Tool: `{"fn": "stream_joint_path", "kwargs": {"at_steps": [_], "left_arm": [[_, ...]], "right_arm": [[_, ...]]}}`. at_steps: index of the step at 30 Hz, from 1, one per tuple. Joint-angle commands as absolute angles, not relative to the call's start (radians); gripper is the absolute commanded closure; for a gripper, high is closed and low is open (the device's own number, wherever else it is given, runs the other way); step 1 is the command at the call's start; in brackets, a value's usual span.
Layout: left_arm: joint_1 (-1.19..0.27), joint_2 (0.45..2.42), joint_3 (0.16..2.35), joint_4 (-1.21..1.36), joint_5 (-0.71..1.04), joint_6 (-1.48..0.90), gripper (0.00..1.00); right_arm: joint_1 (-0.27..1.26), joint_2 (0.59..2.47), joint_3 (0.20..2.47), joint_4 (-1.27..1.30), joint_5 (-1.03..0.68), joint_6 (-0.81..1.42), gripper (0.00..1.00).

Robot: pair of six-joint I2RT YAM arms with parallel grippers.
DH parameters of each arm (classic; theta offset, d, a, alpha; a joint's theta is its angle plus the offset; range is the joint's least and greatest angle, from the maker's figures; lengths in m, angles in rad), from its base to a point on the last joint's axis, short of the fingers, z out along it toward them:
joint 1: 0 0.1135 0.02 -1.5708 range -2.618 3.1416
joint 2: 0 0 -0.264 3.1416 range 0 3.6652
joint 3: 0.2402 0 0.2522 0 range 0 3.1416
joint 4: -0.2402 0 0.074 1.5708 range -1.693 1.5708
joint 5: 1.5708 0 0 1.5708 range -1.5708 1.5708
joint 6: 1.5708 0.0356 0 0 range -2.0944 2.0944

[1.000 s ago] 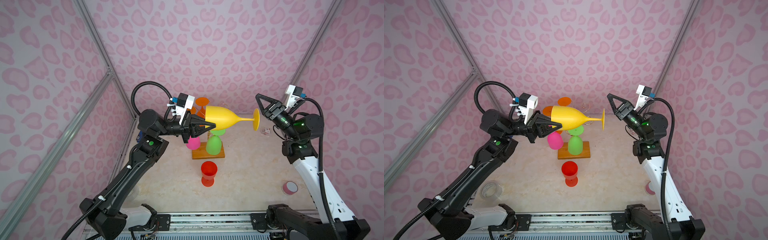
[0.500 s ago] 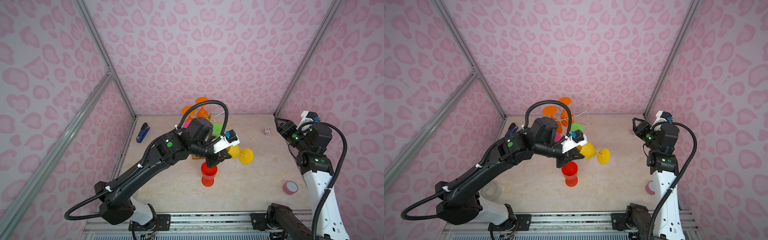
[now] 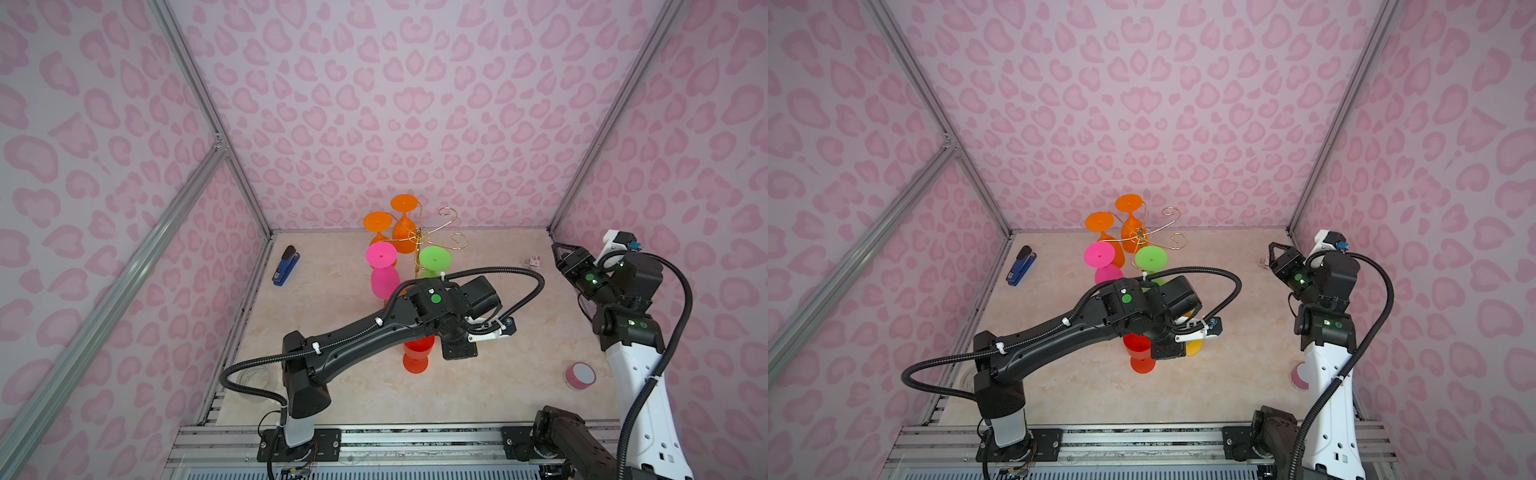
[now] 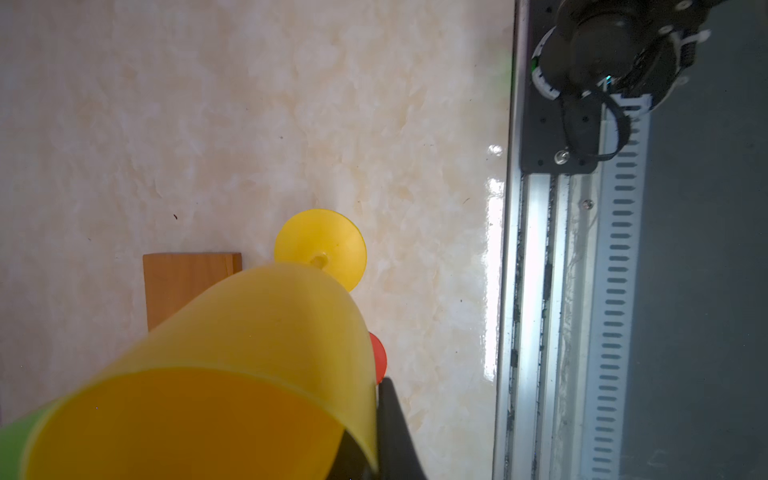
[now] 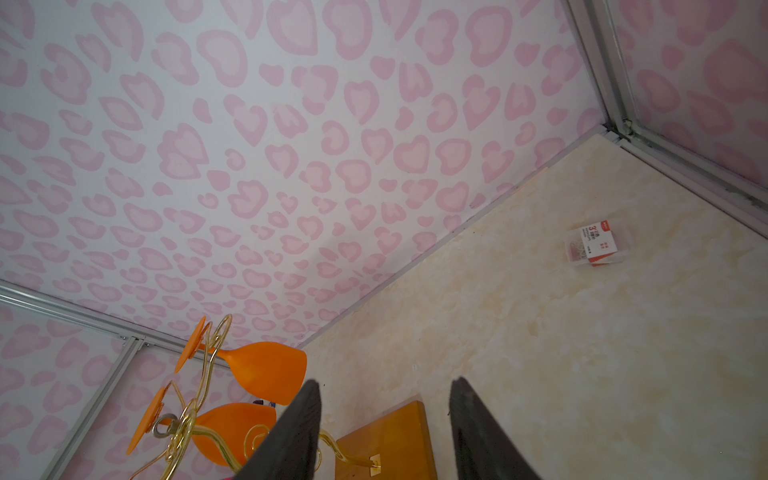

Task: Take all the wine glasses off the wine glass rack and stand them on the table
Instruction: 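Lower the yellow glass upright beside the red glass with the left gripper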

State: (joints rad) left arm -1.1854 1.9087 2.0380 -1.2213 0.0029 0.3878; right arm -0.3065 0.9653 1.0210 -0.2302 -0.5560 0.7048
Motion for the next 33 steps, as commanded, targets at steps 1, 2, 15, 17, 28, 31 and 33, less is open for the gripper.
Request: {"fn": "stream_joint_path", "kwargs": {"at_steps": [1,2,15,17,28,31,33], "left_arm": [[-1.189,1.969,2.084,-1.285,-0.036,0.412,0.98],[-1.19,1.99,2.097,-1.293,-0.036,0.415,0.98],[-1.193,2.142,2.176,-1.317,0.0,0.414,0.98],[-1.193,2.152,2.178,-1.307,0.008,0.417,0.98],[-1.193,2.184,2.195,-1.305,0.021,0.426,0.97],[-1.193,2.185,2.198,-1.311,0.034,0.429,0.95],[-1.193,2.183,2.2,-1.316,0.055,0.433,0.94]], "right_arm": [[-0.316,0.965,1.015,-0.212,-0.581,0.699,0.49],[-0.319,0.965,1.012,-0.209,-0.585,0.701,0.49],[-0.325,0.946,0.971,-0.155,-0.59,0.733,0.51],[-0.326,0.948,0.97,-0.155,-0.591,0.733,0.51],[-0.328,0.943,0.953,-0.142,-0.592,0.739,0.51],[-0.326,0.943,0.947,-0.138,-0.594,0.741,0.51],[-0.327,0.943,0.941,-0.129,-0.599,0.747,0.51]]}}
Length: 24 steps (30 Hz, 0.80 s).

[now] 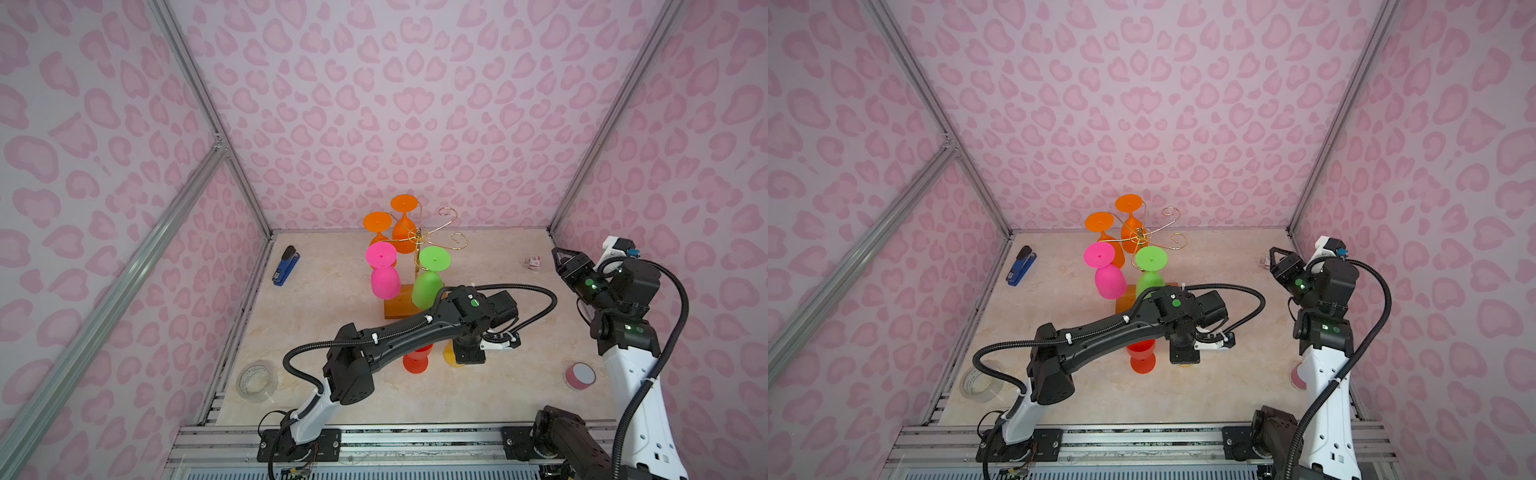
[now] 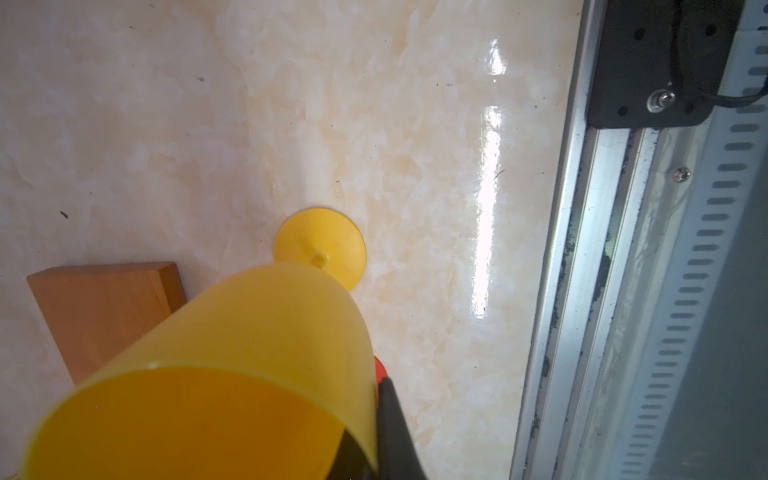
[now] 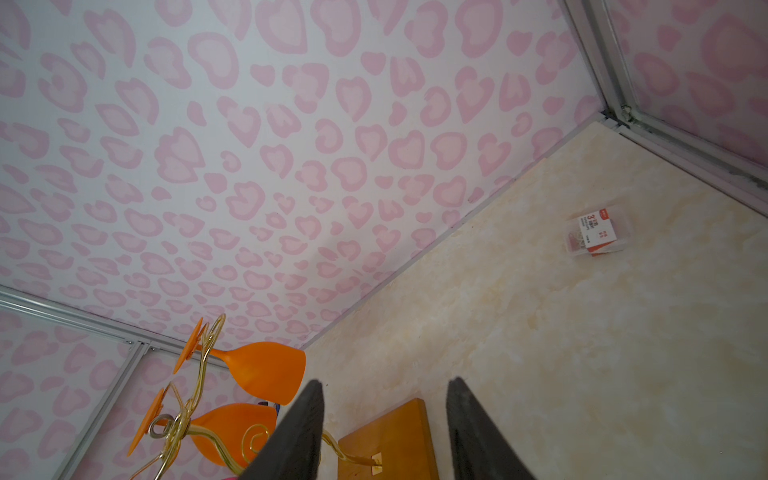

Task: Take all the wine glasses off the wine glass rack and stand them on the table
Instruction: 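Lower the yellow glass upright beside the red glass with the left gripper, then open the left gripper and raise both arms back toward the rack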

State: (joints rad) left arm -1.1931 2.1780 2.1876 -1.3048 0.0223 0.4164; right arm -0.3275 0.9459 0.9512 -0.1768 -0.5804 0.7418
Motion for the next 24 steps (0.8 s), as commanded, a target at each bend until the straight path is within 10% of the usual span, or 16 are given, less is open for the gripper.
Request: {"fn": "stream_joint_path", "kwargs": {"at_steps": [1,24], "left_arm": [[-1.193,2.183,2.2,-1.318,0.063,0.433,0.94],[-1.18,1.895,2.266,-1.104,-0.041,0.31,0.41]], "right_arm": [[-0.327,0.943,0.938,-0.126,-0.601,0.75,0.51],[-0.319,0.915,0.942,-0.07,-0.666,0.805,0.5]]}}
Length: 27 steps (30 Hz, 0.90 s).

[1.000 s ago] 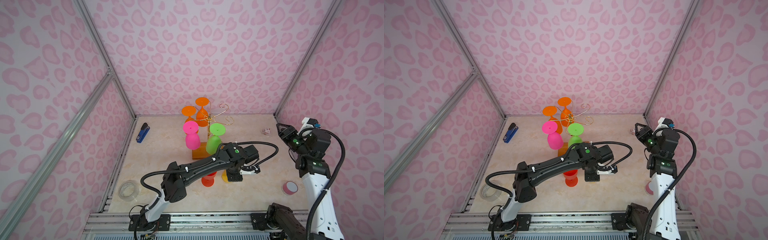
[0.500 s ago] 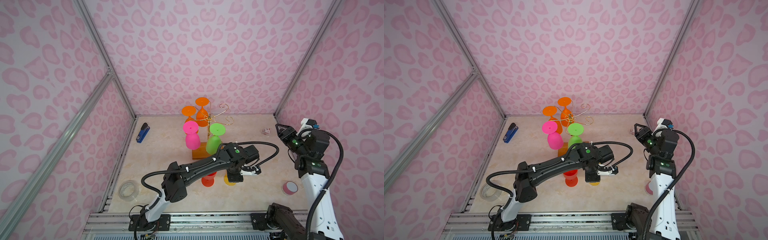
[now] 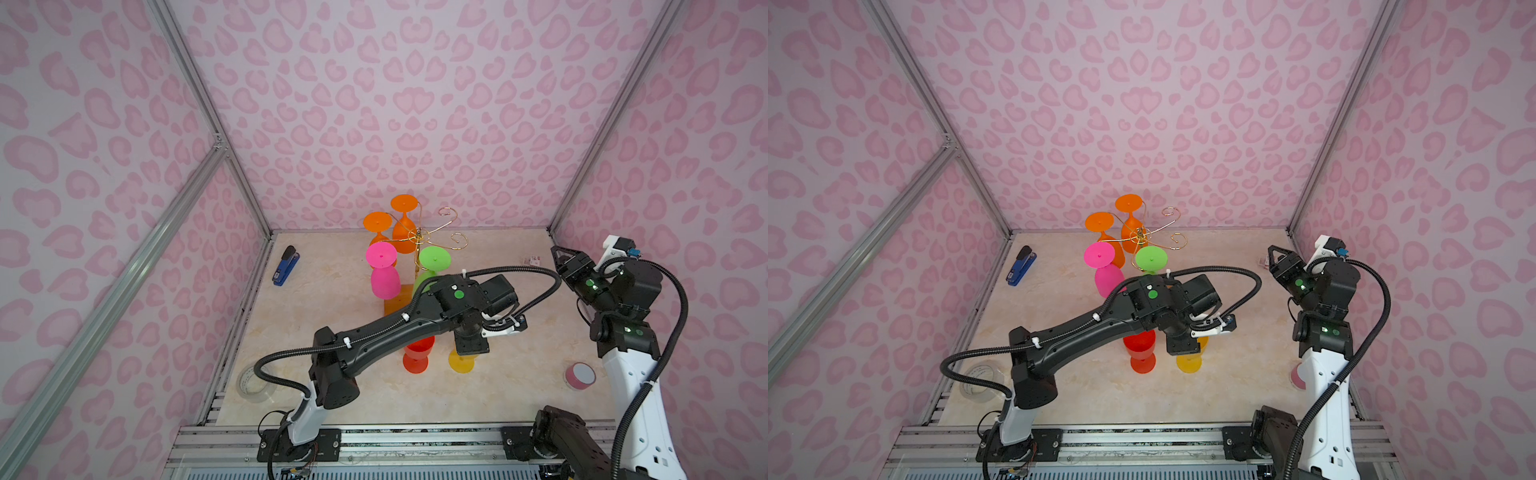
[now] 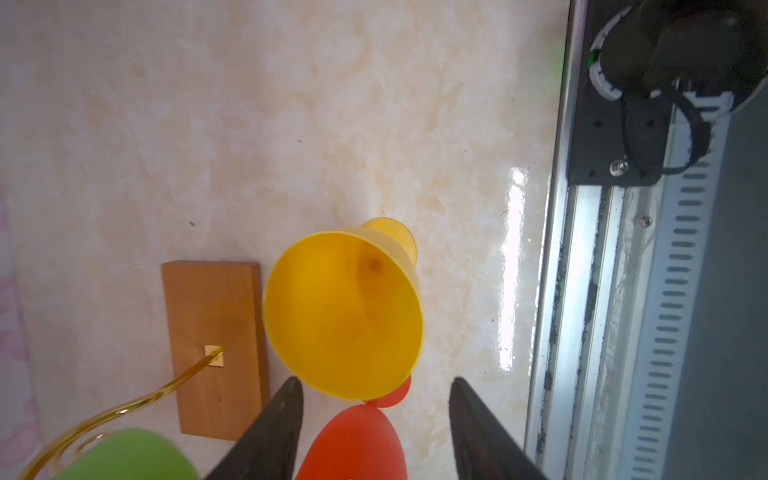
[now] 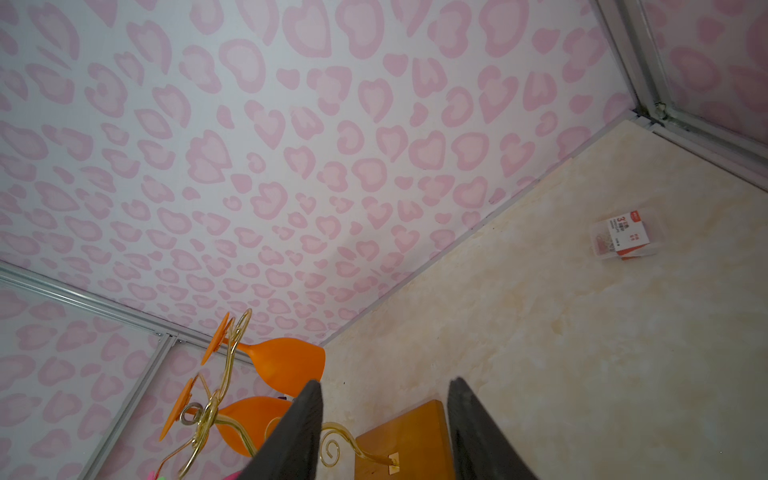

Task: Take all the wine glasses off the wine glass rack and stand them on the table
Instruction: 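Open the left gripper and raise both arms back toward the rack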

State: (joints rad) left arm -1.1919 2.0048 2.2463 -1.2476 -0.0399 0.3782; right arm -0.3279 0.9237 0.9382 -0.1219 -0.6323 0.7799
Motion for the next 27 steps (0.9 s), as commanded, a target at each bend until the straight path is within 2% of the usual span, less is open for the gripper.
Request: {"fn": "stream_joint_path", "kwargs": {"at_steps": [1,7,10,14,18,22,24,27], "left_arm": [[-1.17,1.856,2.265,-1.065,0.006,0.281,0.41],[-1.072,1.618,2.16,-0.834,0.231,0.072,0.39],[-1.026,1.499,2.045,-0.736,0.221,0.003,0.38],[-0.973,1.315,1.849,-0.614,0.063,-0.03,0.34],[-0.89,1.137,1.691,-0.556,-0.011,-0.041,0.33],[-0.843,0.983,1.555,-0.492,-0.227,-0.037,0.2],[-0.827,0.925,1.488,-0.443,-0.37,-0.04,0.18],[-0.798,0.864,1.403,-0.374,-0.485,-0.035,0.14]], "right_arm": [[-0.308,0.909,0.952,-0.075,-0.667,0.803,0.5],[-0.151,0.894,1.048,-0.164,-0.622,0.737,0.49],[-0.037,0.897,1.07,-0.17,-0.589,0.744,0.48],[0.134,0.923,1.069,-0.133,-0.547,0.776,0.48],[0.275,0.978,1.076,-0.105,-0.514,0.784,0.48],[0.352,1.031,1.087,-0.094,-0.492,0.778,0.48],[0.373,1.054,1.09,-0.087,-0.489,0.782,0.48],[0.403,1.083,1.094,-0.083,-0.488,0.784,0.48]]}}
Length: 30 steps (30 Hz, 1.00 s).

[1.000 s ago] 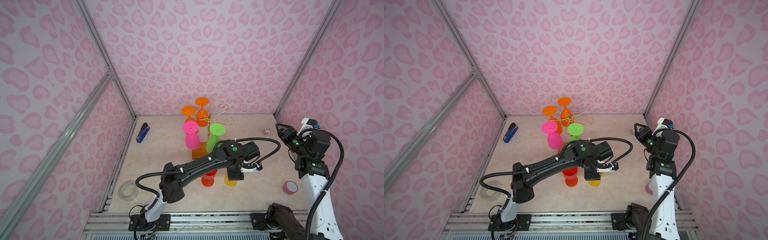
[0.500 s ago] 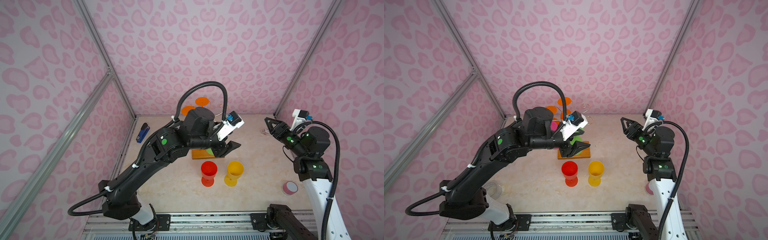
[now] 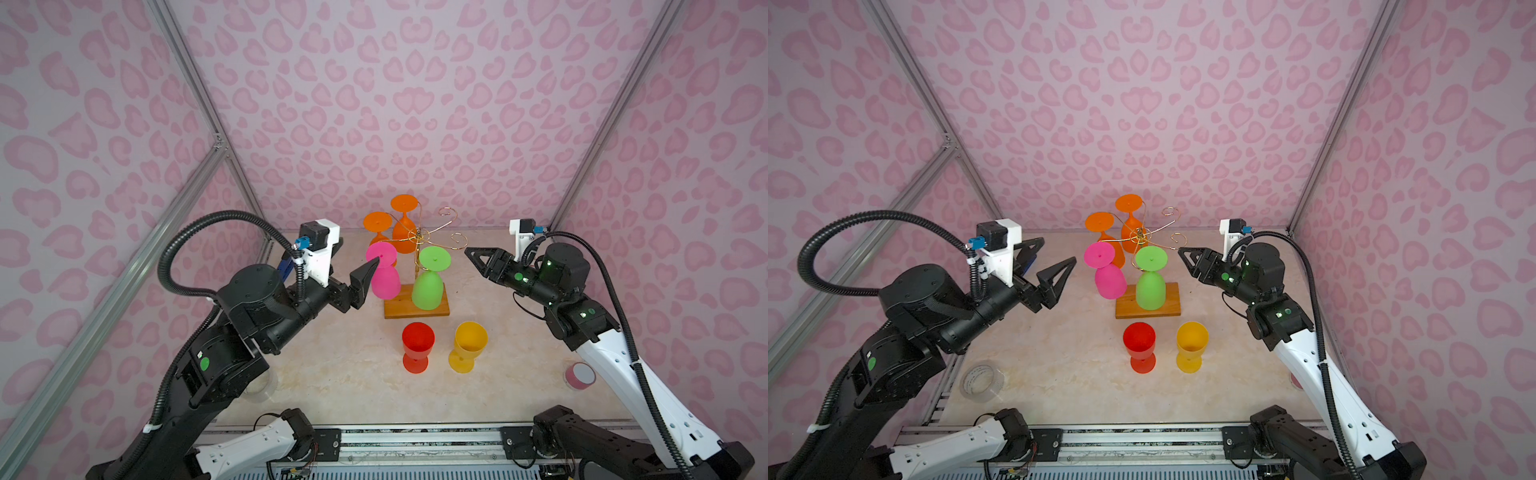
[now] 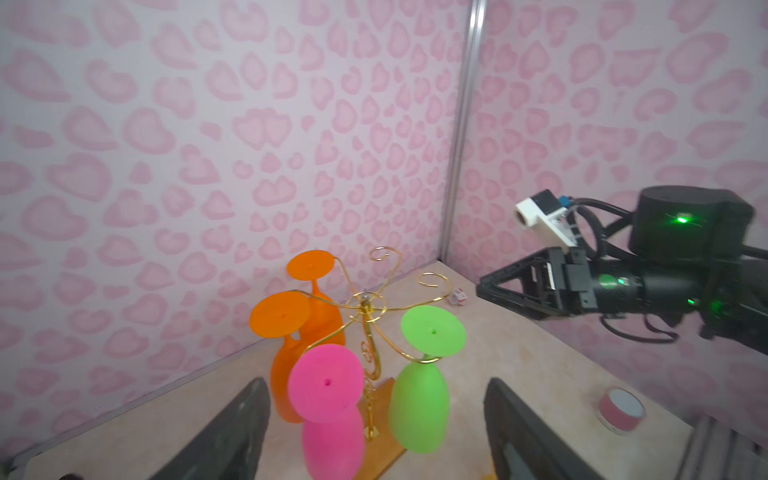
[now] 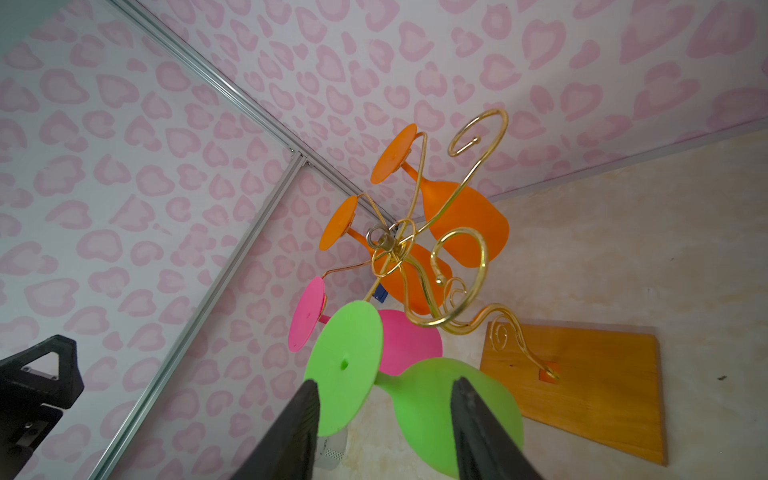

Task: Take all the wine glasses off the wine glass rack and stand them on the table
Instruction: 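Open the left gripper and raise both arms back toward the rack, then move the right gripper to the green glass's foot and close it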

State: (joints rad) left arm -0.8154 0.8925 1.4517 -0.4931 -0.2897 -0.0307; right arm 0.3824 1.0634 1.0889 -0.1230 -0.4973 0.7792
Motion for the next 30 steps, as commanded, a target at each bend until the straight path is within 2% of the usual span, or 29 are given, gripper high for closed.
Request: {"fn": "stream_joint_path", "kwargs": {"at_steps": [1,7,12,19,27,30], "left_arm": [[-0.787,0.851,1.382,-0.361,-0.506,-0.038,0.13],[-0.702,0.866,1.305,-0.339,-0.492,-0.077,0.12],[-0.602,0.888,1.265,-0.334,-0.38,-0.139,0.12],[-0.538,0.89,1.23,-0.311,-0.298,-0.179,0.12],[-0.506,0.909,1.212,-0.3,-0.261,-0.196,0.12],[-0.494,0.914,1.204,-0.289,-0.247,-0.204,0.12]], "right_arm": [[0.411,1.089,1.095,-0.08,-0.487,0.783,0.48],[0.447,1.127,1.091,-0.045,-0.489,0.806,0.48],[0.457,1.146,1.079,-0.001,-0.493,0.831,0.48],[0.464,1.177,1.086,0.027,-0.509,0.847,0.5],[0.476,1.207,1.096,0.062,-0.527,0.87,0.56],[0.48,1.213,1.104,0.06,-0.529,0.87,0.64]]}}
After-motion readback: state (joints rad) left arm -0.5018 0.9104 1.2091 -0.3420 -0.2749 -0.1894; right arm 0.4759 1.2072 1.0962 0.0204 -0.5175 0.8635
